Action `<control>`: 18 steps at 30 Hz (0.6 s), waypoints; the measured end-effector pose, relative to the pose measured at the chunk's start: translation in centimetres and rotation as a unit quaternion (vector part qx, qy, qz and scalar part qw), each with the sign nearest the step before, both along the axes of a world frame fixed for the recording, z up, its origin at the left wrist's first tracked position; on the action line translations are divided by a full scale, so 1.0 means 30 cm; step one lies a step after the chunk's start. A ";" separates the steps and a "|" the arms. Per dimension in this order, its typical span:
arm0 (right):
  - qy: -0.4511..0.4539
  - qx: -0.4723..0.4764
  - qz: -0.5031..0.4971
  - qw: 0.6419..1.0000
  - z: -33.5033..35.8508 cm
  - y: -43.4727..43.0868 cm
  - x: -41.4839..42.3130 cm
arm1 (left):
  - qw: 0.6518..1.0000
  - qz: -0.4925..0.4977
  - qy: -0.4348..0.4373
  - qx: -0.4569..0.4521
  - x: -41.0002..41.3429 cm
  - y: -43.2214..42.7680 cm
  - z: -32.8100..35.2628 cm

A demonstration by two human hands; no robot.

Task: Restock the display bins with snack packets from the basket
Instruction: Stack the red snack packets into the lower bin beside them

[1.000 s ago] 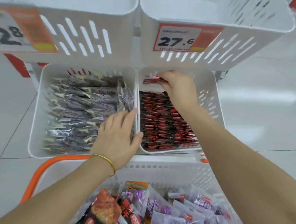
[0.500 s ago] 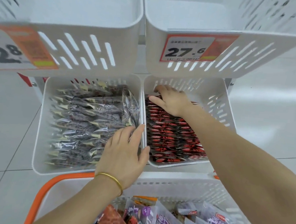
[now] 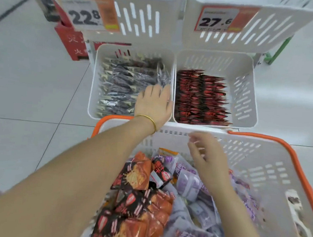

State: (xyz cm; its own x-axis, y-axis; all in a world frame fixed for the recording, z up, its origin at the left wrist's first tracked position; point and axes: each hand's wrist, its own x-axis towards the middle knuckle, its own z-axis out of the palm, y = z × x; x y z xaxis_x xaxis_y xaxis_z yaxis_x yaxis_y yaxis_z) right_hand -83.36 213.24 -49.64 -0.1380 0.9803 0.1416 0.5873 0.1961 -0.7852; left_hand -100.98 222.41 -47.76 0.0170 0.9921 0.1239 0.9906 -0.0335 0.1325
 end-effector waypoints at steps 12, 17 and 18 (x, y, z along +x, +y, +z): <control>-0.371 -0.116 0.101 0.916 -0.199 -0.082 -0.430 | 0.995 0.065 -0.081 0.001 -0.298 -0.367 0.075; -0.233 -0.222 0.110 0.940 -0.163 -0.089 -0.404 | 0.993 0.057 -0.104 0.011 -0.288 -0.401 0.081; -0.192 -0.236 0.111 0.946 -0.143 -0.092 -0.383 | 0.993 0.052 -0.108 0.014 -0.278 -0.404 0.086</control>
State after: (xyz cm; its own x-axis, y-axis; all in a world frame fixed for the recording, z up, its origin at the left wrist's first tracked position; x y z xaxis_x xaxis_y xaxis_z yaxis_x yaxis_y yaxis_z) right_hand -94.85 210.49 -53.94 -0.3005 0.8625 -0.4071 0.8327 0.0292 -0.5529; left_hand -109.33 210.30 -45.18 -0.1162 0.9832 0.1409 0.9376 0.0618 0.3423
